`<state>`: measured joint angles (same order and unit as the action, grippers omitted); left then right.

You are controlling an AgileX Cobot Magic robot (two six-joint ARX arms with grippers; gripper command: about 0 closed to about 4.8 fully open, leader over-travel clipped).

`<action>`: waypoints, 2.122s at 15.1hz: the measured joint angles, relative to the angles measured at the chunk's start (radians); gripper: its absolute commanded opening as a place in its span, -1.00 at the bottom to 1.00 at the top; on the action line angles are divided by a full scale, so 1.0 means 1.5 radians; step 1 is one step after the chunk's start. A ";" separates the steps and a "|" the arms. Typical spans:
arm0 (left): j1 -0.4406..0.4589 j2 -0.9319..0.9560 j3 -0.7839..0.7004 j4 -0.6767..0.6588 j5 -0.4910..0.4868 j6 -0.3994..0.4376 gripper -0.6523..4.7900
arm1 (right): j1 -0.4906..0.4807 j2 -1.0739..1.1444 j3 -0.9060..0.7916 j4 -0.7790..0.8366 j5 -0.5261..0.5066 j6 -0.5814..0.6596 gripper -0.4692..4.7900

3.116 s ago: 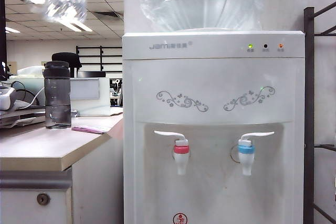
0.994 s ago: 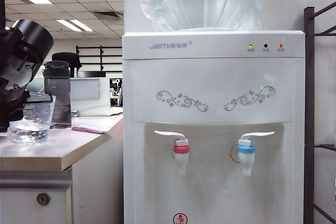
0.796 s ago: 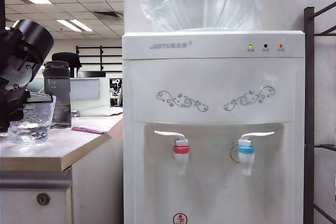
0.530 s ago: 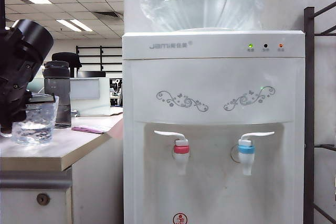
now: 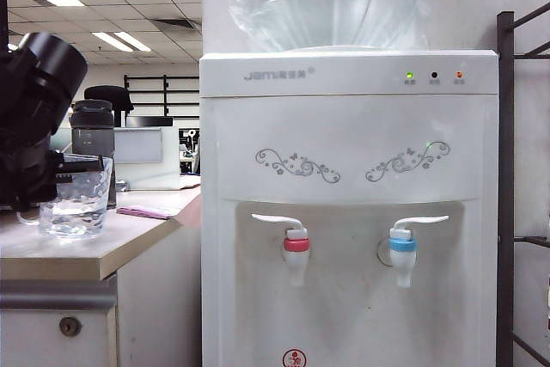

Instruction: Pick up the plastic mug from the left desk, go to the cold water outlet of the water dispenser, press the vertical switch to get some water, then put the mug back on the desk.

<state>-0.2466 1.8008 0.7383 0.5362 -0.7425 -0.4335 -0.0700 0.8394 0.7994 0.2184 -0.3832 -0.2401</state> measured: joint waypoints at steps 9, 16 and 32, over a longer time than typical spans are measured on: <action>0.000 0.023 0.000 0.019 0.005 0.038 -0.27 | 0.000 0.000 0.000 0.000 -0.002 0.000 -0.82; -0.001 -0.031 0.000 -0.097 0.006 0.070 -0.32 | 0.000 0.001 0.000 0.000 -0.002 0.000 -0.82; -0.006 -0.144 0.000 -0.242 0.062 0.080 -0.61 | 0.000 0.001 0.000 0.000 -0.009 0.000 -0.82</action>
<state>-0.2562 1.5852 0.7387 0.1730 -0.6498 -0.3138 -0.0696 0.8402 0.7994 0.2180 -0.3973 -0.2401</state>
